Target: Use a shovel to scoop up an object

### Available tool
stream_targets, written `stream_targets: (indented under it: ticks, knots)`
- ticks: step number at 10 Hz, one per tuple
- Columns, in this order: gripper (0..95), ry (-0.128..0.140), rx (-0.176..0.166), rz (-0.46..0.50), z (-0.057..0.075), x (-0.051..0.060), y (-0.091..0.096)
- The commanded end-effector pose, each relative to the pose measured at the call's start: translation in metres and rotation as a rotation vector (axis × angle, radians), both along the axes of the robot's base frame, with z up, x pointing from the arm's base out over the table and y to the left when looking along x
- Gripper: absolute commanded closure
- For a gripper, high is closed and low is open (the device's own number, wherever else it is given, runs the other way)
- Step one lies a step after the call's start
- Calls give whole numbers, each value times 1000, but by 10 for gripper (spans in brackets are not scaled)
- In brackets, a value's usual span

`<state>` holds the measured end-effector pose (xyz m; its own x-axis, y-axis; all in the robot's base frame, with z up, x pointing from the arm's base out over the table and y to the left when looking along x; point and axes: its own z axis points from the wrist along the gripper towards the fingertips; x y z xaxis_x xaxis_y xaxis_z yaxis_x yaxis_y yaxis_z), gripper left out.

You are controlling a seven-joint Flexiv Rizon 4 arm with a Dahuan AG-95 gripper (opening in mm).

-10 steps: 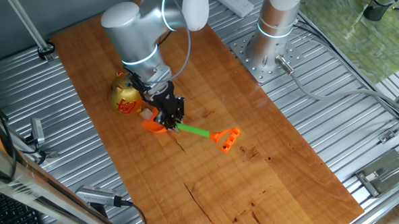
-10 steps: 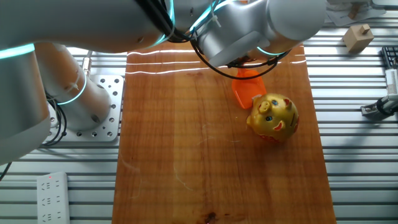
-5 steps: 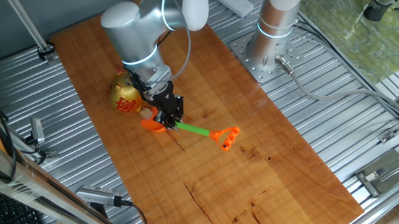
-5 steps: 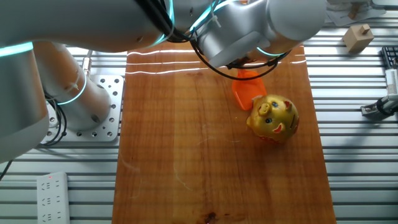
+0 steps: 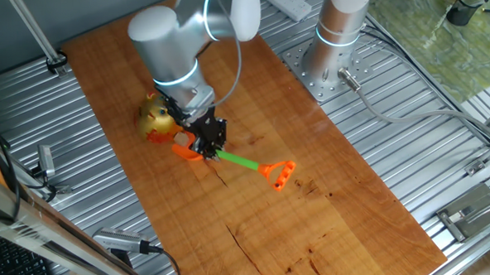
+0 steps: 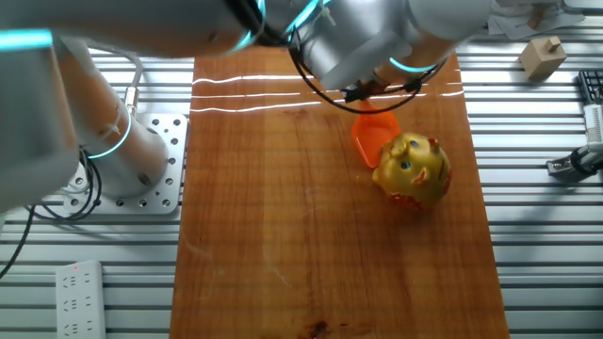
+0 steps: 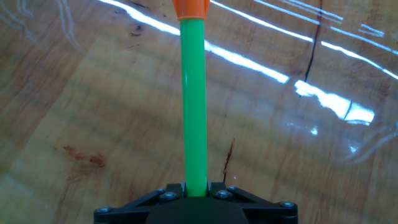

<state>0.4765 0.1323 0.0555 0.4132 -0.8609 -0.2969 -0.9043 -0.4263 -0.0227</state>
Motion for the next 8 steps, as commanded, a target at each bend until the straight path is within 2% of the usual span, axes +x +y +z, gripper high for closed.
stream_targets:
  ticks: [1,5,8]
  knots:
    - [950,5,-21,-15,0,2,2]
    - [950,16,-57,-55,-1,4,12]
    - [950,29,-94,-112,1,5,29]
